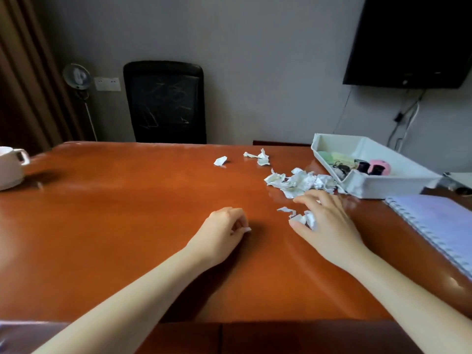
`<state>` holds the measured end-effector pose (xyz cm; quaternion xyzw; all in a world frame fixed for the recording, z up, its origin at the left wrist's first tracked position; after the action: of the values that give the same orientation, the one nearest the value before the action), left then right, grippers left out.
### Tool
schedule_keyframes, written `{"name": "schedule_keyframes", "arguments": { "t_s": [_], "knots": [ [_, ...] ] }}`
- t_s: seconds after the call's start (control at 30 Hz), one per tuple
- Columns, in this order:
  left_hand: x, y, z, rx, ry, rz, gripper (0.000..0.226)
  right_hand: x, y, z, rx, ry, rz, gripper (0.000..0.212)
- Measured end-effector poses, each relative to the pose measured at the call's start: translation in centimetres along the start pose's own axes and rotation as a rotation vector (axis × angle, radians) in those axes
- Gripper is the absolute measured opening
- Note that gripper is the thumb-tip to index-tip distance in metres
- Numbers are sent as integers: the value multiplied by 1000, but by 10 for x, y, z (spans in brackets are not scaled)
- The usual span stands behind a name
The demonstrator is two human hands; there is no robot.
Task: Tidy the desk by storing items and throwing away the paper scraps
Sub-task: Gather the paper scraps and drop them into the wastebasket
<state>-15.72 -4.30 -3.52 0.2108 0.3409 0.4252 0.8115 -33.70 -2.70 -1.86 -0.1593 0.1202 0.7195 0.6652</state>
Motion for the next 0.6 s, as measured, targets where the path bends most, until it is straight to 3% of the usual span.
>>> {"name": "schedule_keyframes", "arguments": {
  "t_s": [0.13, 0.2, 0.33, 0.5, 0.6],
  "knots": [
    [-26, 17, -33, 40, 28, -2, 13, -13, 30, -23, 31, -171, -54, 64],
    [-39, 28, -48, 57, 12, -10, 7, -20, 40, -36, 81, -243, -52, 65],
    [-60, 43, -68, -50, -33, -108, 8, -33, 54, -48, 131, -232, -16, 45],
    [-80, 31, -89, -195, -123, -21, 52, -45, 56, -45, 13, -154, -21, 19],
    [-92, 27, -96, -260, -104, 4, 50, -55, 55, -44, 99, -95, -5, 14]
  ]
}}
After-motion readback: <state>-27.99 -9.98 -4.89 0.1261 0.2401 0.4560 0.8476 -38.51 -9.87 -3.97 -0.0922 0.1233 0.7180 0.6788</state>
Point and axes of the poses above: each hand's wrist, its own x-axis away from the middle knuckle, its own z-axis out of the back of the hand, y = z × x, the point moved 9 cm from there along -x, towards the middle knuckle, and after that the axes turned 14 degrees about x, right-handed, at the moved point
